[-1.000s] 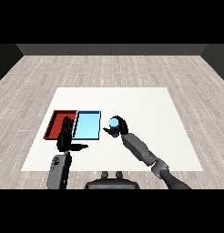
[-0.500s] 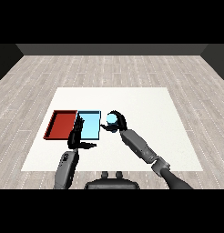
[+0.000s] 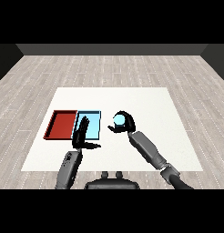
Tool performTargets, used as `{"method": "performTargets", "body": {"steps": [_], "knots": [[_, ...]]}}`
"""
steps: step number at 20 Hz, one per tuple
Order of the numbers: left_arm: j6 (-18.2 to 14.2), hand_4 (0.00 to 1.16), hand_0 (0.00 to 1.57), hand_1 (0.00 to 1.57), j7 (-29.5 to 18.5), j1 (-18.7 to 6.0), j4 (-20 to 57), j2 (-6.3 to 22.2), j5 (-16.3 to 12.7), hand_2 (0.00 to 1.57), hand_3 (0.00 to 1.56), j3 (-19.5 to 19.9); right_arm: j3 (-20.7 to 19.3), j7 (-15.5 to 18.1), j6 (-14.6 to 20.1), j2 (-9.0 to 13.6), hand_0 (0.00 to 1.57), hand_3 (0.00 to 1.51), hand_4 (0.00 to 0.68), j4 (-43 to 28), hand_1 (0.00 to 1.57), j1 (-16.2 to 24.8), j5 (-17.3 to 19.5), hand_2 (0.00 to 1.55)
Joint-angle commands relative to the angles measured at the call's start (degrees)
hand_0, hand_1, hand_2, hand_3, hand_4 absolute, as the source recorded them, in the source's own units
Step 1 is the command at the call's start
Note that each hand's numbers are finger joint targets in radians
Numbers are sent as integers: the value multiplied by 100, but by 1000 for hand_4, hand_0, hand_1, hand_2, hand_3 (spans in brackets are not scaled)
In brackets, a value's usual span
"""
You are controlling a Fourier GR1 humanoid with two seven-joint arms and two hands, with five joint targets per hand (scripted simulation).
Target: Pick the blue can and put it in the blue box
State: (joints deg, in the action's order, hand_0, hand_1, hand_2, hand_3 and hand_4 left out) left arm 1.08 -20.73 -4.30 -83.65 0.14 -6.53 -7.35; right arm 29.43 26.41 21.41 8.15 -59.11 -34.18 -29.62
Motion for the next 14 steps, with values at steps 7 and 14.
{"method": "performTargets", "body": {"steps": [7, 14], "knots": [[-874, 0, 0, 0, 200, -898, 516, -14, -13, 0, 0, -718, -512, -855, -292, 227, 1428, 1406, 664, -1152, 1428, 228, 578, 1440], [-1392, 0, 0, 0, -220, -1295, 1623, -14, -577, 0, 0, -1412, -729, -562, -594, -430, 1419, 1416, 660, -678, 1419, 369, 1089, 1448]]}}
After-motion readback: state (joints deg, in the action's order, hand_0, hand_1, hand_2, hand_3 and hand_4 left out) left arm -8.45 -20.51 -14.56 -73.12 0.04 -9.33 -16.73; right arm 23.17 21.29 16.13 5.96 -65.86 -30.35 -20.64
